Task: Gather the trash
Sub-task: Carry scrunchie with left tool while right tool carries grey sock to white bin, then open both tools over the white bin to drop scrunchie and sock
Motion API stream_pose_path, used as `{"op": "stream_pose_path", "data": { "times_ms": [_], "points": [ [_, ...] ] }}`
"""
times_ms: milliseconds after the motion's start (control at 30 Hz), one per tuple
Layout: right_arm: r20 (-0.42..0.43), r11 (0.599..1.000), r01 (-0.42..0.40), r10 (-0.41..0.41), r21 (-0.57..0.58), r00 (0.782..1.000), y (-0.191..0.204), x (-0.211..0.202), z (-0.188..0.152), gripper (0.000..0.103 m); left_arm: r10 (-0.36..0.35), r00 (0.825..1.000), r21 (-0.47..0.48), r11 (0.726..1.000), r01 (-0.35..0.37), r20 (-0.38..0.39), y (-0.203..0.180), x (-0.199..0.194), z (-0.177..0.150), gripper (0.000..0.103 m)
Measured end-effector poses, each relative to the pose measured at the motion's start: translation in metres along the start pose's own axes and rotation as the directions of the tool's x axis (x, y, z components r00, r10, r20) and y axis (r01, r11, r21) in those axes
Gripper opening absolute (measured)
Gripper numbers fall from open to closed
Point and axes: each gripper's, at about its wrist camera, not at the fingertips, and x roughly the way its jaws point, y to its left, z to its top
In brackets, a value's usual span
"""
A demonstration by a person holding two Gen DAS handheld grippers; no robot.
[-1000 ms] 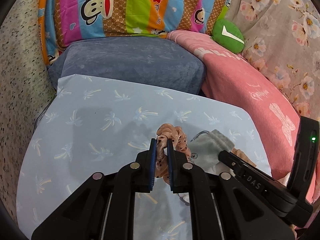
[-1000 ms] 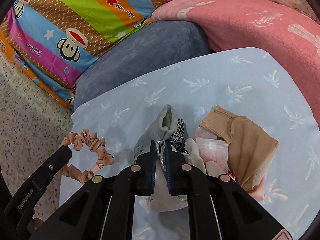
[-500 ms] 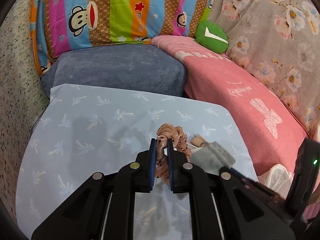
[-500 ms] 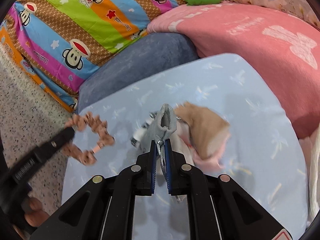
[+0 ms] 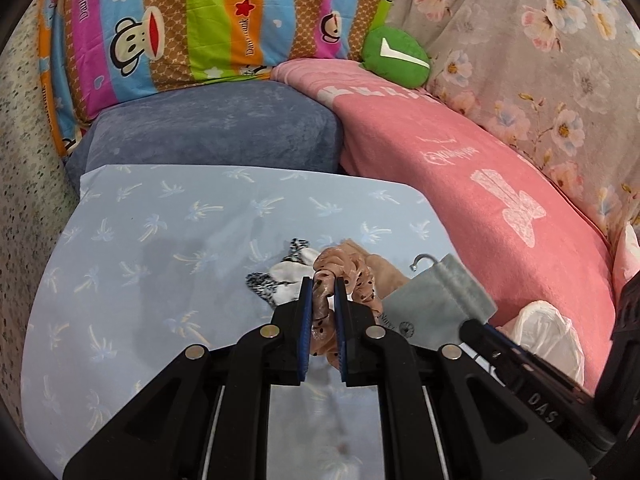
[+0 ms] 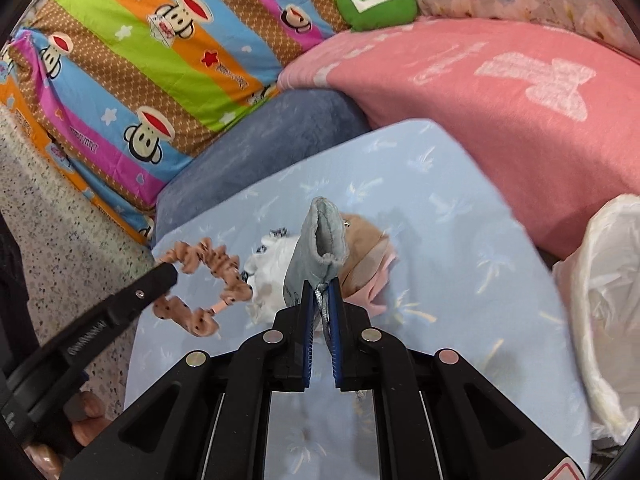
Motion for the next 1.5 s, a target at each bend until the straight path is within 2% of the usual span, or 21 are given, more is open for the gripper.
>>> {"op": "stream_pose_path", "data": {
  "times_ms": [200, 400, 700, 867, 1133, 1500],
  "points": [
    [0.071, 0.999, 0.051, -0.052, 0.010, 0.996, -0.025, -0.040, 0.008, 0.007, -0.040, 0.999, 0.045, 0.998, 0.040, 0.005, -0.038, -0.005, -0.001, 0.010],
    [0.118, 0.993, 0.100, -0.106, 0.056, 0.987, -0.067, -0.076, 0.010, 0.007, -0.086, 0.996, 0.108, 0.990, 0.086, -0.003, -0.083, -0.005, -0.006, 0.010],
    [0.175, 0.976, 0.154, -0.181, 0.155, 0.968, -0.137, -0.130, 0.003, 0.007, -0.176, 0.983, 0.204, 0.962, 0.183, -0.052, -0.160, -0.001, -0.023, 0.011],
    [0.184, 0.959, 0.200, -0.238, 0.203, 0.954, -0.176, -0.155, -0.007, 0.007, -0.218, 0.973, 0.253, 0.940, 0.231, -0.078, -0.200, -0.001, -0.035, 0.011],
    [0.183, 0.934, 0.252, -0.302, 0.255, 0.936, -0.220, -0.179, -0.021, 0.007, -0.238, 0.963, 0.316, 0.910, 0.267, -0.129, -0.247, 0.009, -0.055, 0.011],
    [0.149, 0.906, 0.341, -0.385, 0.252, 0.911, -0.236, -0.184, -0.036, 0.008, -0.234, 0.953, 0.360, 0.886, 0.291, -0.194, -0.282, 0.022, -0.079, 0.011]
  ]
}}
